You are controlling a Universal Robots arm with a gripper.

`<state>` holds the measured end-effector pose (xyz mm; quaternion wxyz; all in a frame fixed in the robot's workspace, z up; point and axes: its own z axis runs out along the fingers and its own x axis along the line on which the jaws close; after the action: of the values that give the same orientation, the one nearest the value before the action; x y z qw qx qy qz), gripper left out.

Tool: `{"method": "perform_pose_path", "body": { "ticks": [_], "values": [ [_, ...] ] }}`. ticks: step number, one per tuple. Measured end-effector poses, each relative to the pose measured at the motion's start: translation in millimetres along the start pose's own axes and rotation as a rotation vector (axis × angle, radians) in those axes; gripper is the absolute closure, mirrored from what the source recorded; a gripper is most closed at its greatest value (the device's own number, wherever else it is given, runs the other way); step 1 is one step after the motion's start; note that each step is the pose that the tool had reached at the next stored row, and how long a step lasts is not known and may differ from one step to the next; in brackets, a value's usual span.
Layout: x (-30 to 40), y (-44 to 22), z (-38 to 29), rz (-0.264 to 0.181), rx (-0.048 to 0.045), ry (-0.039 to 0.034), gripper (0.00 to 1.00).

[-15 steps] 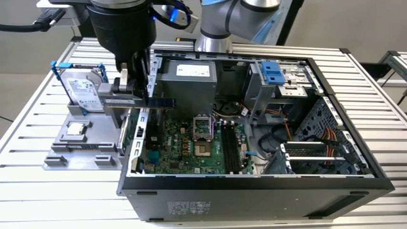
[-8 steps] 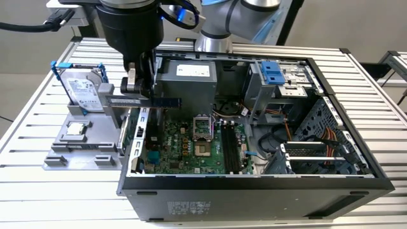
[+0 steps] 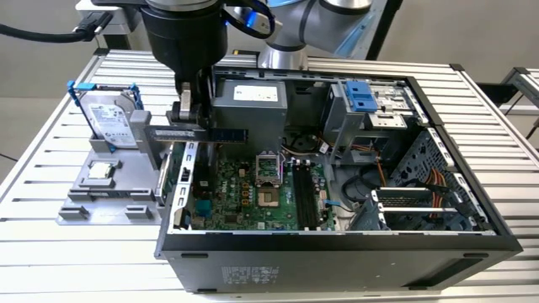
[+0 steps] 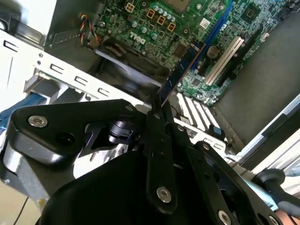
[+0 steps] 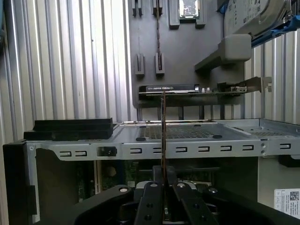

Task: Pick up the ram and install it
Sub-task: 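Pick up the ram and move it above insertion slot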

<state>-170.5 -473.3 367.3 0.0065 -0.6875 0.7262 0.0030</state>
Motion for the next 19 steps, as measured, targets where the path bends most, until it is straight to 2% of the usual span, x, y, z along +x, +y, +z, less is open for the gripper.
{"method": "perform_pose_path", "body": {
  "ticks": [19],
  "values": [
    [-4.5,-27.7,0.2,0.0,0.0001,-0.0001,1.0]
  ]
}}
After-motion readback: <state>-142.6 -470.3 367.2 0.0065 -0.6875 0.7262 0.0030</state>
